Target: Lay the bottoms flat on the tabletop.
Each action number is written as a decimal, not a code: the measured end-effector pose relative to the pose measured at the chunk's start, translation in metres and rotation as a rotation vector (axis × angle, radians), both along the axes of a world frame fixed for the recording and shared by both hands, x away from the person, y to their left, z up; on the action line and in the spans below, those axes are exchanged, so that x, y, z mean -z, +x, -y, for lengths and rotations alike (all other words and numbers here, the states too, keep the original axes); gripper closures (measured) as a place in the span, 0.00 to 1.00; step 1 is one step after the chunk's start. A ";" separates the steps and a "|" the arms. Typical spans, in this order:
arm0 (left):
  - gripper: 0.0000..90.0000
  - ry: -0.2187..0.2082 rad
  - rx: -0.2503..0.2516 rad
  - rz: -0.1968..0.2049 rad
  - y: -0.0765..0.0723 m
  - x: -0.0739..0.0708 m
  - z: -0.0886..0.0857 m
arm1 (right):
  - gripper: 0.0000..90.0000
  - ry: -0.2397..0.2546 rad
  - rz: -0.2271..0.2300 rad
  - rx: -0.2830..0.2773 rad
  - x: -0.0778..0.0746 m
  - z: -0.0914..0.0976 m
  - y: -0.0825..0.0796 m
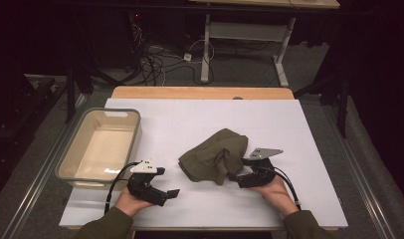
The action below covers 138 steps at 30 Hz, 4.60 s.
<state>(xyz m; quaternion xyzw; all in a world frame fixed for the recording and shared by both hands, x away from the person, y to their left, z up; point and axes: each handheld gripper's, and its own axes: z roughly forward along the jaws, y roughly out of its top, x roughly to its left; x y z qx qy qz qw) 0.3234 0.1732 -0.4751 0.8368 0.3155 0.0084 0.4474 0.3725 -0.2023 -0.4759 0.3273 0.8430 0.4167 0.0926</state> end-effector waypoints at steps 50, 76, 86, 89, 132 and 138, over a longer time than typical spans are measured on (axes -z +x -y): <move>0.01 -0.005 -0.009 0.002 -0.001 0.000 -0.003 | 0.81 0.010 0.112 0.048 -0.018 0.019 -0.008; 0.01 -0.006 -0.011 0.000 0.000 0.000 -0.003 | 0.80 0.041 0.211 0.140 -0.050 0.041 -0.005; 0.01 -0.005 -0.011 -0.002 0.000 0.000 -0.003 | 0.80 0.026 0.253 0.147 -0.062 0.036 0.004; 0.01 -0.005 -0.011 -0.002 0.000 0.000 -0.003 | 0.80 0.032 0.267 0.156 -0.068 0.035 0.008; 0.01 -0.004 -0.004 -0.005 -0.001 0.000 -0.002 | 0.79 0.014 0.155 0.262 -0.033 0.069 0.077; 0.01 -0.005 -0.004 -0.005 -0.001 0.000 -0.002 | 0.61 0.017 0.144 0.256 -0.037 0.070 0.073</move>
